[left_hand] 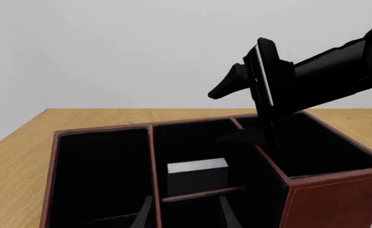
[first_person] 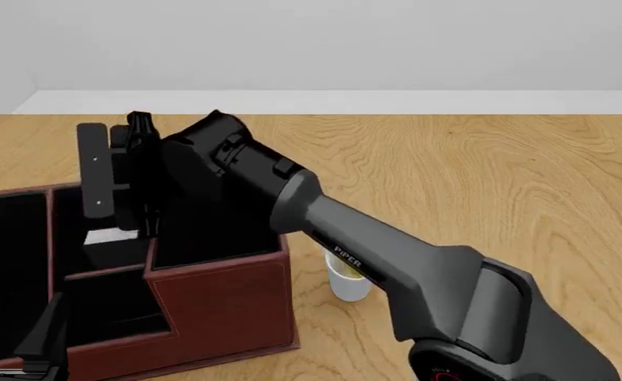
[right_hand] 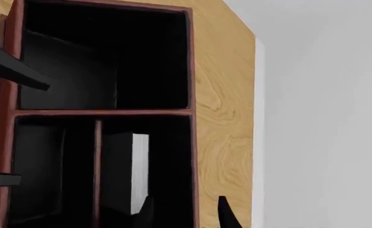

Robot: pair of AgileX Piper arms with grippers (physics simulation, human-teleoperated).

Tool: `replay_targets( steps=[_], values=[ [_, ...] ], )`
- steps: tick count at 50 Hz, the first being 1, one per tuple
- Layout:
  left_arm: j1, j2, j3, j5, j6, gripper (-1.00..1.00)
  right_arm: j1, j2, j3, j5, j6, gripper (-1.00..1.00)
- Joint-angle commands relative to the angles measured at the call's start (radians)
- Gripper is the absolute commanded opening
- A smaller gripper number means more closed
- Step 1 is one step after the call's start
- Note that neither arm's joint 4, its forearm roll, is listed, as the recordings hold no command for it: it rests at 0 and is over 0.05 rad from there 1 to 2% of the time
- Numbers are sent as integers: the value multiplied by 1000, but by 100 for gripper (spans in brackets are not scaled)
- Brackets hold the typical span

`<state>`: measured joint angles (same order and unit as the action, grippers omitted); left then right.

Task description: Pick up the book and place it in the front compartment of the caddy.

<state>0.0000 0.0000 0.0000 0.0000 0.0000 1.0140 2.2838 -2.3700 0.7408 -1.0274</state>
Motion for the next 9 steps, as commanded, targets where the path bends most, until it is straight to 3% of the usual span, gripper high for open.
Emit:
replay_targets(
  steps=[1,9],
  values=[
    [0,0,0,0,0,100,-15,-33,31,-12,-4,100],
    [0,0,0,0,0,100,7,-165,143,-29,-14,100]
  ],
)
